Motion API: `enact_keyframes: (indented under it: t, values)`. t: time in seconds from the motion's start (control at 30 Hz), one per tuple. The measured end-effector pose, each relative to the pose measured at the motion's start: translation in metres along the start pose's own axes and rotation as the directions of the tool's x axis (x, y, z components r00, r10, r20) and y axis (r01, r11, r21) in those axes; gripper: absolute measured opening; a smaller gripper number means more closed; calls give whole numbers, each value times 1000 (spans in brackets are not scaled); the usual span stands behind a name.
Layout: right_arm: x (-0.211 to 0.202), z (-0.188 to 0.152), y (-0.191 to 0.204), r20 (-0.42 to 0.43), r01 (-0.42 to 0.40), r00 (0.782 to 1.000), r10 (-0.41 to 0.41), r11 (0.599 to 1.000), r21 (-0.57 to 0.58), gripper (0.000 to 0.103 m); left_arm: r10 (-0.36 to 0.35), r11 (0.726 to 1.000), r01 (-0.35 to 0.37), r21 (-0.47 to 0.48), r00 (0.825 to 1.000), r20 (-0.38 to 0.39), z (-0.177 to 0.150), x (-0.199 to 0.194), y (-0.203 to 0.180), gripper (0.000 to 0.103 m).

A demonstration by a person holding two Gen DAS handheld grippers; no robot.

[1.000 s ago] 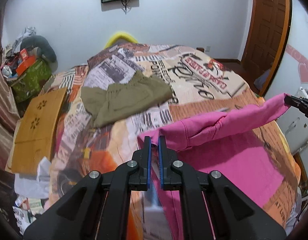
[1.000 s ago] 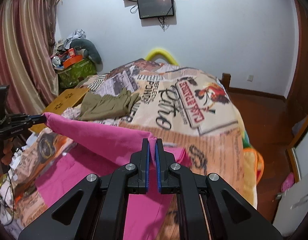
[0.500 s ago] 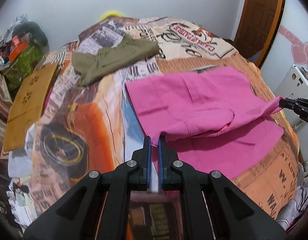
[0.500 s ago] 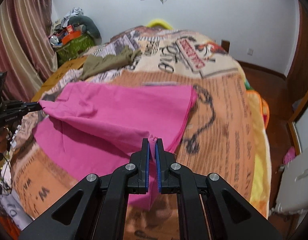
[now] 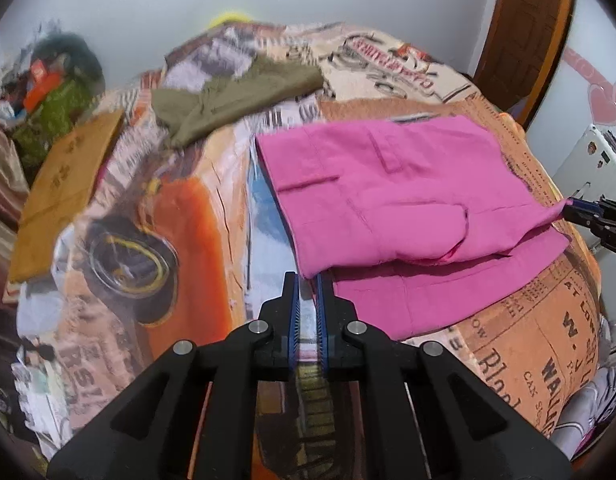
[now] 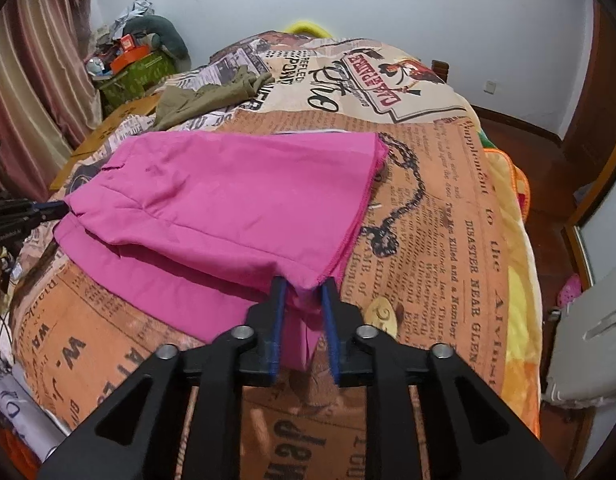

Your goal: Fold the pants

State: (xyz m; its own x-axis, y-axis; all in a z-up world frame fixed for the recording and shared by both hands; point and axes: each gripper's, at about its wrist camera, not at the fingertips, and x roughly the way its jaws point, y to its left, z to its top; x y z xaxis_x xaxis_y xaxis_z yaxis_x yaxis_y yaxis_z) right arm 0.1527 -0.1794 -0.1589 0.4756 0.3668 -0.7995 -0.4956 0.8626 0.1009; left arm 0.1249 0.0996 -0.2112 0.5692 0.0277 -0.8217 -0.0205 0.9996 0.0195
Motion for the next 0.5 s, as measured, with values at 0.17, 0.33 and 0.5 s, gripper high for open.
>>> enact_keyframes:
  t: [0.17, 0.33, 0.5]
  values:
    - [-10, 2, -1, 12, 13, 1000, -13, 1000, 7, 36, 12, 998, -15, 54, 999, 43, 8, -16, -11, 23]
    - [-19, 12, 13, 44, -11, 999, 12, 1000, -23, 36, -33, 997, 30, 75, 998, 45, 19, -17, -25, 26]
    - [-12, 23, 43, 35, -73, 996, 77, 992, -102, 41, -86, 991, 81, 108, 996, 36, 26, -14, -45, 27]
